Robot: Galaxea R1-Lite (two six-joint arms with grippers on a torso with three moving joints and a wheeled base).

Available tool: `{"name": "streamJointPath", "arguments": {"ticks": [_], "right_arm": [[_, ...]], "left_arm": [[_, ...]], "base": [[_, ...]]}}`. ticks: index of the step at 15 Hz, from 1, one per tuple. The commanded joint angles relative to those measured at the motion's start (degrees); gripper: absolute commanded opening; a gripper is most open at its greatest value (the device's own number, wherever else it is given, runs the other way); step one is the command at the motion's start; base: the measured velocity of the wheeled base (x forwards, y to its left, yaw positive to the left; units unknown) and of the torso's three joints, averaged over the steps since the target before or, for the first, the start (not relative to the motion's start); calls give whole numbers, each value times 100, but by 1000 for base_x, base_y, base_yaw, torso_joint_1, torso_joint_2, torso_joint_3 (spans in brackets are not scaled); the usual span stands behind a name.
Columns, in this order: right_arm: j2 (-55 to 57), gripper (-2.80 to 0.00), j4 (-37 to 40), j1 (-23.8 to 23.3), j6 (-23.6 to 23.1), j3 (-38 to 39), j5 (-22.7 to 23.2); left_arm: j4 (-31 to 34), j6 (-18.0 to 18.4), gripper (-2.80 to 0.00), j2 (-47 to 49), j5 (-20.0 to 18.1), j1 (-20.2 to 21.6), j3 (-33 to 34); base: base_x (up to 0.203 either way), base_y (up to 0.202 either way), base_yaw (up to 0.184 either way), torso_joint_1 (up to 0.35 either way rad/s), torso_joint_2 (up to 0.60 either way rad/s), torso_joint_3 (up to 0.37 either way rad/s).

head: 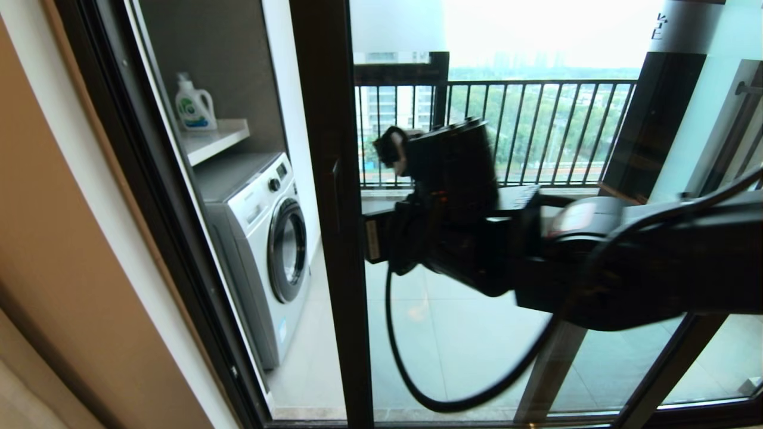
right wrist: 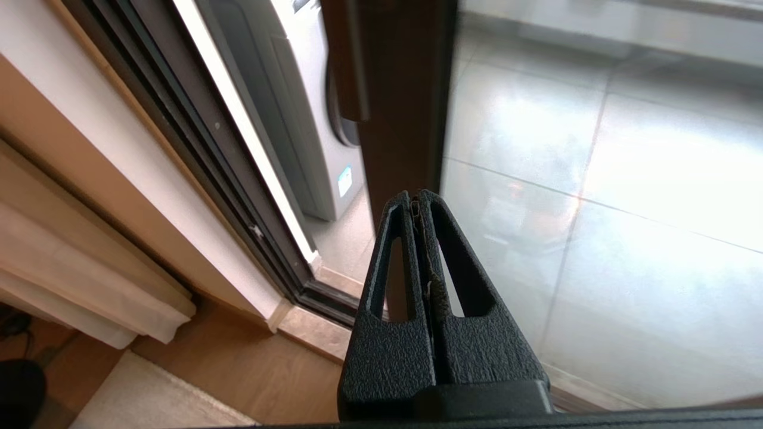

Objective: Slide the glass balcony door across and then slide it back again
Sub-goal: Close the slid door

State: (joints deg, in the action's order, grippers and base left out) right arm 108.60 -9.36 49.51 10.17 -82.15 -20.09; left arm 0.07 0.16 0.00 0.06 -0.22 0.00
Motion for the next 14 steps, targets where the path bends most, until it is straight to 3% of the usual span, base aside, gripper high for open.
{"name": "streamJointPath", "arguments": {"ticks": [1, 3, 5, 10, 11, 14], "right_arm": [[-2144, -280, 54, -15, -46, 1083, -81], [-3836, -280, 483, -177, -143, 1843, -180], [-5479, -280, 1504, -674, -219, 2282, -245], [-7823, -280, 3994, -3685, -391, 2333, -233], [-8241, -280, 4370, -4026, -440, 2272, -85], [-9641, -280, 4884, -4643, -967, 2480, 1064]], "left_arm": [[-3, 2, -280, 9, 2, -4, 0], [1, 2, -280, 9, 2, 1, 0], [1, 2, -280, 9, 2, -4, 0], [0, 2, -280, 9, 2, -4, 0], [-4, 2, -280, 9, 2, -4, 0], [1, 2, -280, 9, 2, -4, 0]], "base": [[0, 0, 0, 0, 0, 0], [0, 0, 0, 0, 0, 0], [0, 0, 0, 0, 0, 0], [0, 0, 0, 0, 0, 0], [0, 0, 0, 0, 0, 0], [0, 0, 0, 0, 0, 0]]}}
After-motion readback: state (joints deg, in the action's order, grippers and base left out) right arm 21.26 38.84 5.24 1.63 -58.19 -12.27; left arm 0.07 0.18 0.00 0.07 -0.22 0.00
